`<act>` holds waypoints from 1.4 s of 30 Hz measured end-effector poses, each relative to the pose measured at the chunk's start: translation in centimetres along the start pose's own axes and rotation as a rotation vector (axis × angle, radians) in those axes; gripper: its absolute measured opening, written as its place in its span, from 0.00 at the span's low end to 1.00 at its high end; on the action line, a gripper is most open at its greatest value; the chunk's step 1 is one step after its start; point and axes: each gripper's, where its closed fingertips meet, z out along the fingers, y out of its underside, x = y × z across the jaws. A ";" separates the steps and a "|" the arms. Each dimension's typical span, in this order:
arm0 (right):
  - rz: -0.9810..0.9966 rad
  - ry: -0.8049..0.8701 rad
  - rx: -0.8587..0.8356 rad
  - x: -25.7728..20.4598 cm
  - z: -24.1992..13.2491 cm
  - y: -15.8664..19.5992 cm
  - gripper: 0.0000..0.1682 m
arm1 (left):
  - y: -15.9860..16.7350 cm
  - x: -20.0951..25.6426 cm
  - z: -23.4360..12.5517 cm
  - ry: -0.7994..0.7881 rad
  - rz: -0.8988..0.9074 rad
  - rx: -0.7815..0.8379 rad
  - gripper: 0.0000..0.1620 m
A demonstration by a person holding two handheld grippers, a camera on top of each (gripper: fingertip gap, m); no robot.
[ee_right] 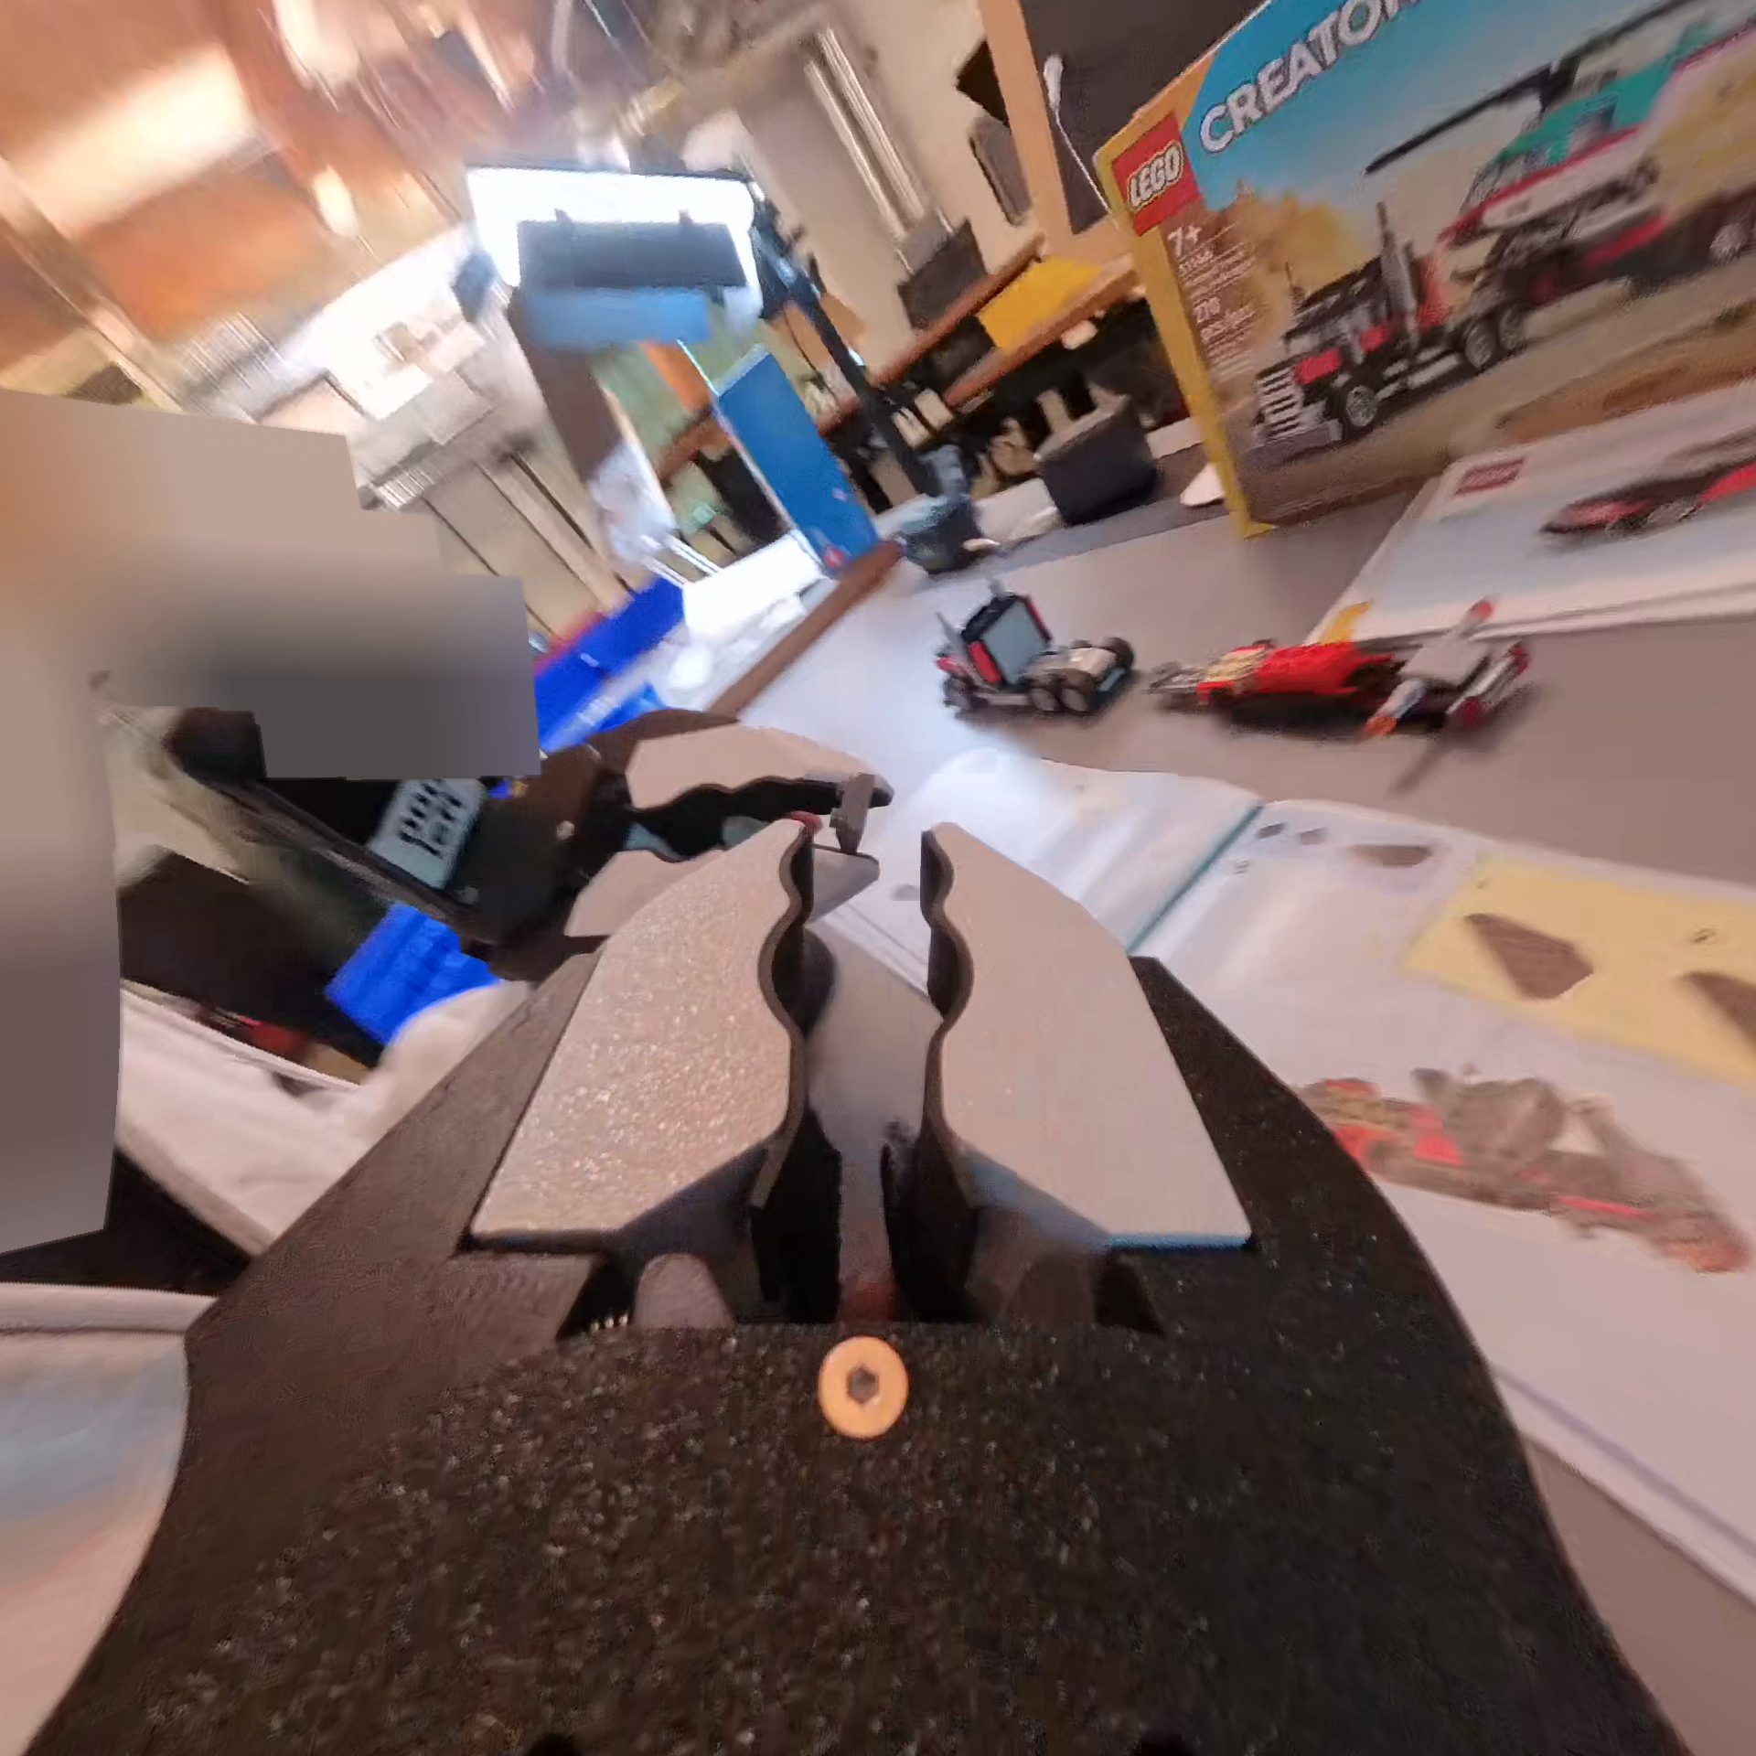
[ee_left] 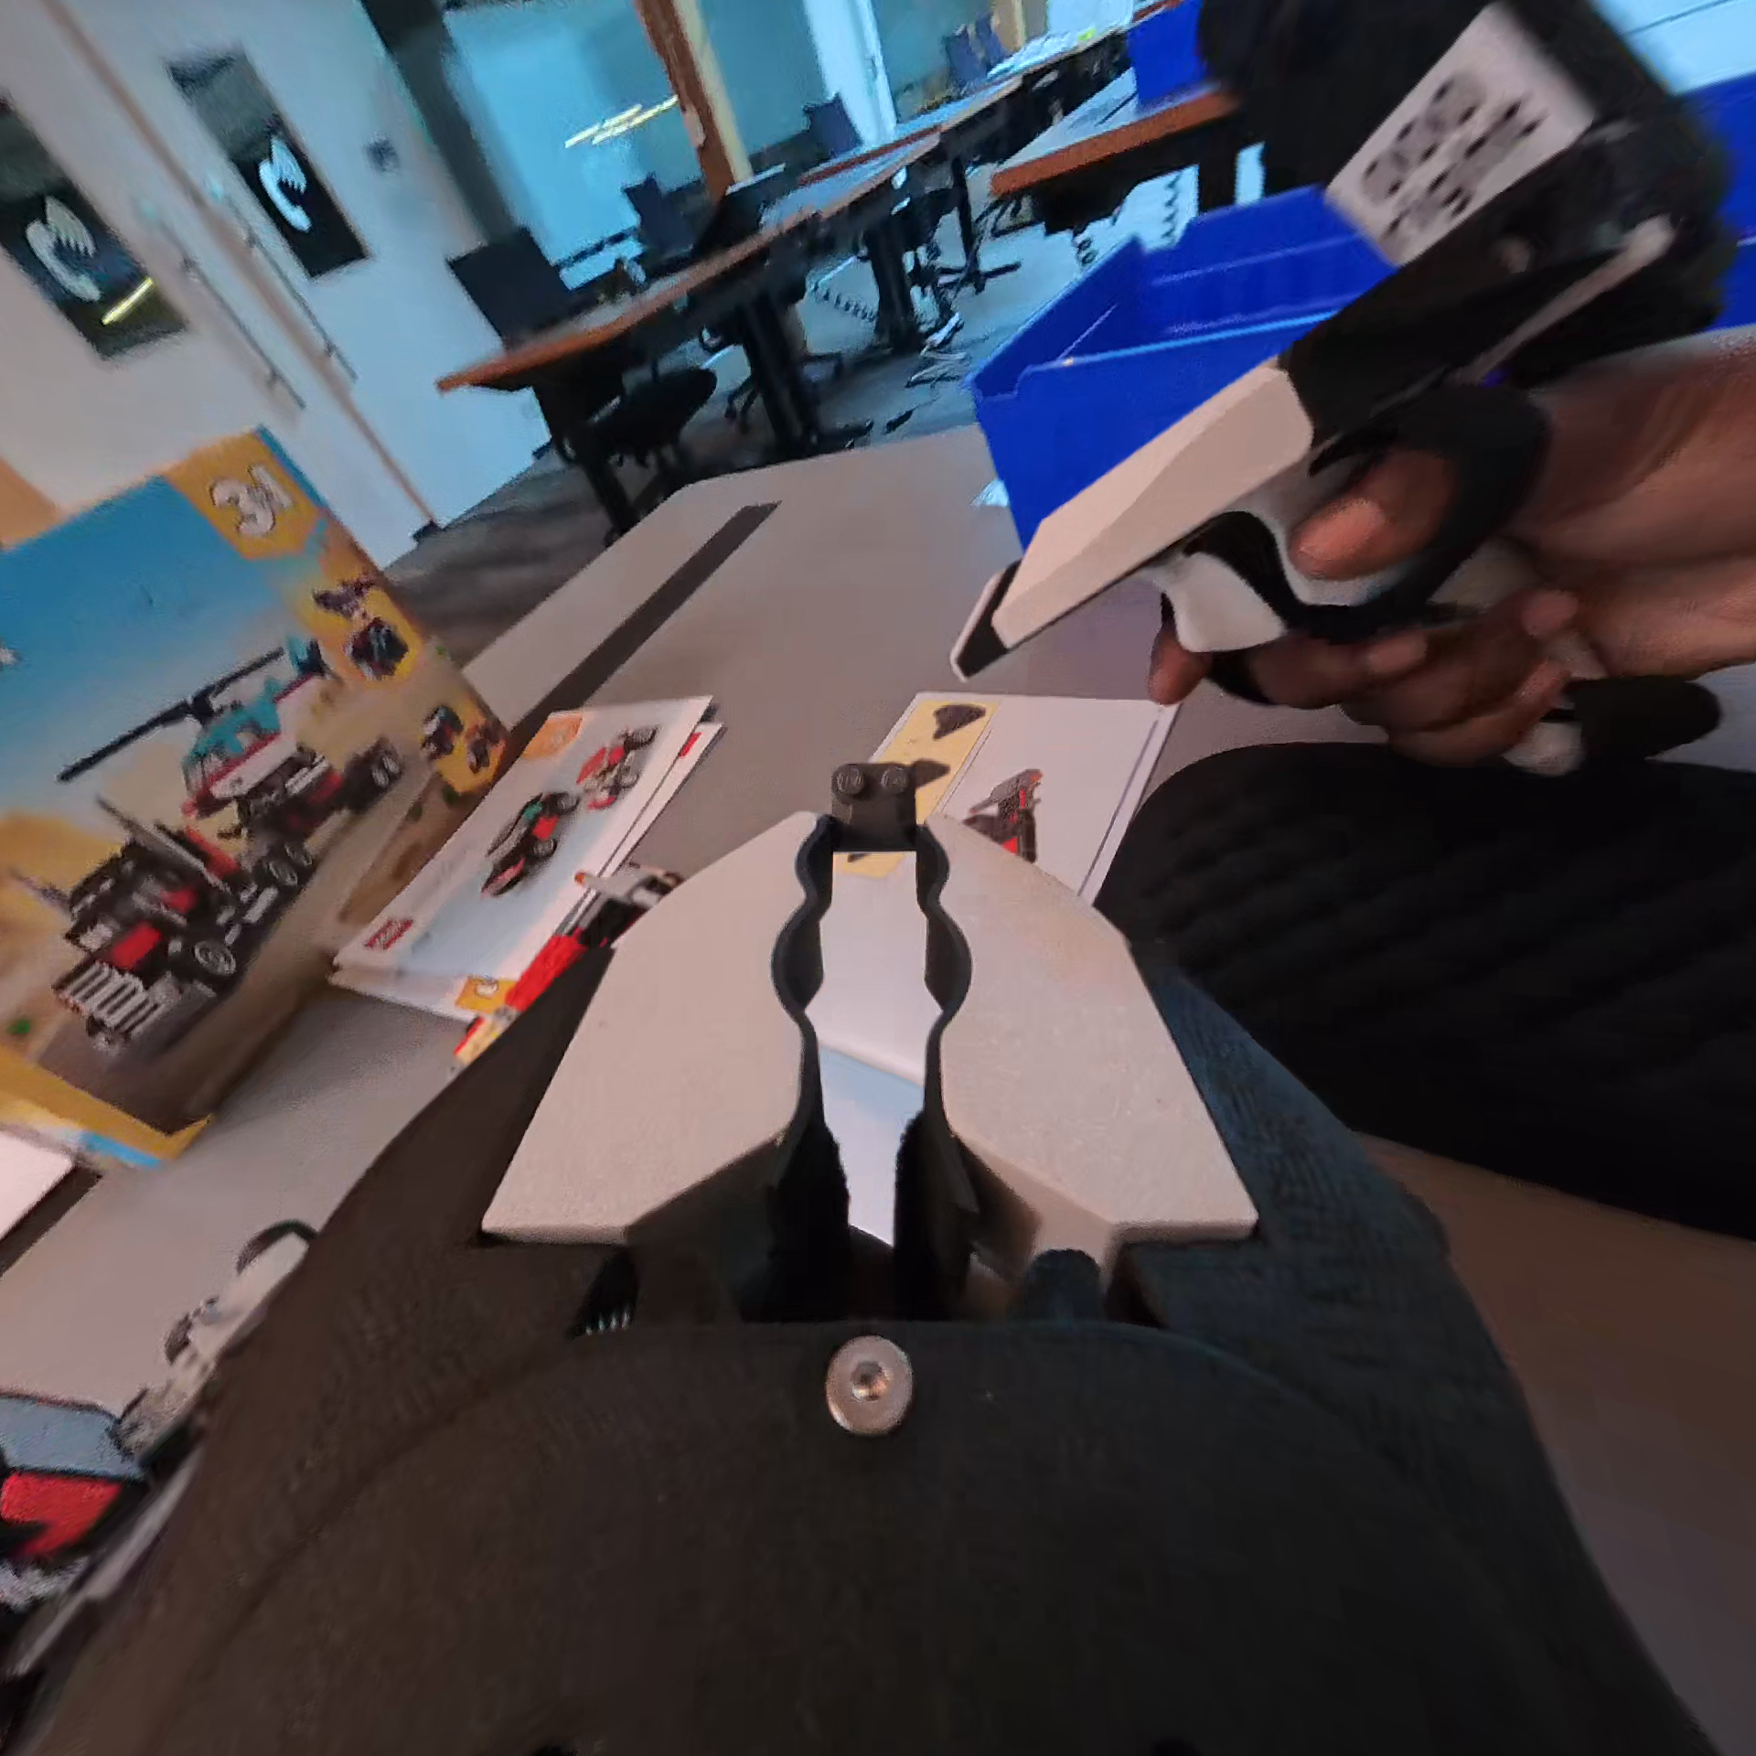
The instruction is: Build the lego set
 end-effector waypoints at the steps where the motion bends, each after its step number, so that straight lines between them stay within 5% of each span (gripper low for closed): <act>1: -0.059 0.026 -0.024 0.0 0.4 0.2 0.12 | 0.4 -0.1 0.2 -0.015 0.001 -0.016 0.10; 23: -0.053 0.032 -0.219 1.9 3.7 3.4 0.05 | 3.1 -0.3 0.9 -0.025 -0.031 -0.095 0.11; 34: -0.365 0.177 -0.321 2.7 4.0 3.9 0.06 | 4.1 0.1 1.2 -0.018 -0.003 -0.160 0.10; 42: -0.315 0.156 -0.558 6.2 2.9 5.4 0.06 | 4.0 -1.0 0.6 0.027 -0.183 -0.122 0.11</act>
